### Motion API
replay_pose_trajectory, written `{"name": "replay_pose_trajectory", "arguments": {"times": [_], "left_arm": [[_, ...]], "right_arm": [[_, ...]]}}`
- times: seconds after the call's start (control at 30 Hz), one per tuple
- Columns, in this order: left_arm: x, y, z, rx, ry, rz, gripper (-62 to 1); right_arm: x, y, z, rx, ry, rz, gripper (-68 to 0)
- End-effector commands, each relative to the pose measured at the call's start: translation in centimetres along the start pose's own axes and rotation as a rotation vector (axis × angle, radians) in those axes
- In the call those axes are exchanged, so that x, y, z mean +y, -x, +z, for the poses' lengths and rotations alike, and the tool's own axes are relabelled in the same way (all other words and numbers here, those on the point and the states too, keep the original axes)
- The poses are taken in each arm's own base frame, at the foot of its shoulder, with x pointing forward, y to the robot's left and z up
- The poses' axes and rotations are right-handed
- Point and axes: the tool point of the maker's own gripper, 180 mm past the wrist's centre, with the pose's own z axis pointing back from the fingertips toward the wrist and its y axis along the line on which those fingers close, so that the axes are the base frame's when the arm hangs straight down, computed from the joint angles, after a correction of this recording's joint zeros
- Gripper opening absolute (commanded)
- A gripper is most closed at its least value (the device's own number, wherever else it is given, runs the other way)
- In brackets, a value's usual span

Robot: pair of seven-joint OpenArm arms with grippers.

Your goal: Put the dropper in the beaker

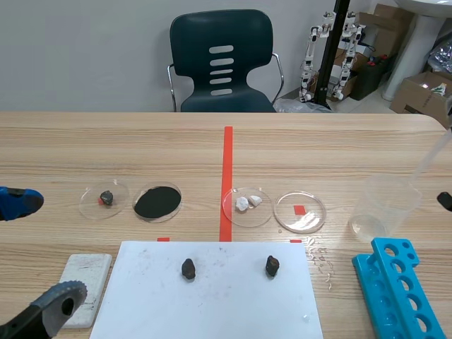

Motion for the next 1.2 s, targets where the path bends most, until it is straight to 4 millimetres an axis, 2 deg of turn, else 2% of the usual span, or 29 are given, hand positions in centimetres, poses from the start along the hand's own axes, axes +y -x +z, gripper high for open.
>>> {"name": "replay_pose_trajectory", "arguments": {"times": [0.0, 0.3, 0.53, 0.93, 1.03, 1.17], "left_arm": [[0.1, -0.6, -0.1, -0.028, -0.005, 0.003, 1.4], [0.1, -0.6, -0.1, -0.028, -0.005, 0.003, 1.4], [0.1, -0.6, -0.1, -0.028, -0.005, 0.003, 1.4], [0.1, -0.6, -0.1, -0.028, -0.005, 0.003, 1.4], [0.1, -0.6, -0.1, -0.028, -0.005, 0.003, 1.4], [0.1, -0.6, -0.1, -0.028, -0.005, 0.003, 1.4]], "right_arm": [[-0.4, -1.2, -0.6, -0.043, -0.008, 0.021, -64.9], [-1.8, 1.3, -1.6, 0.003, 0.026, 0.008, -64.9], [-2.1, 3.4, -2.6, 0.041, 0.029, -0.002, -64.9], [-3.3, 11.3, -3.1, 0.258, 0.049, -0.054, -64.9], [-3.2, 12.5, -3.1, 0.31, 0.035, -0.032, -64.9], [-3.2, 13.2, -3.1, 0.352, 0.027, -0.013, -64.9]]}}
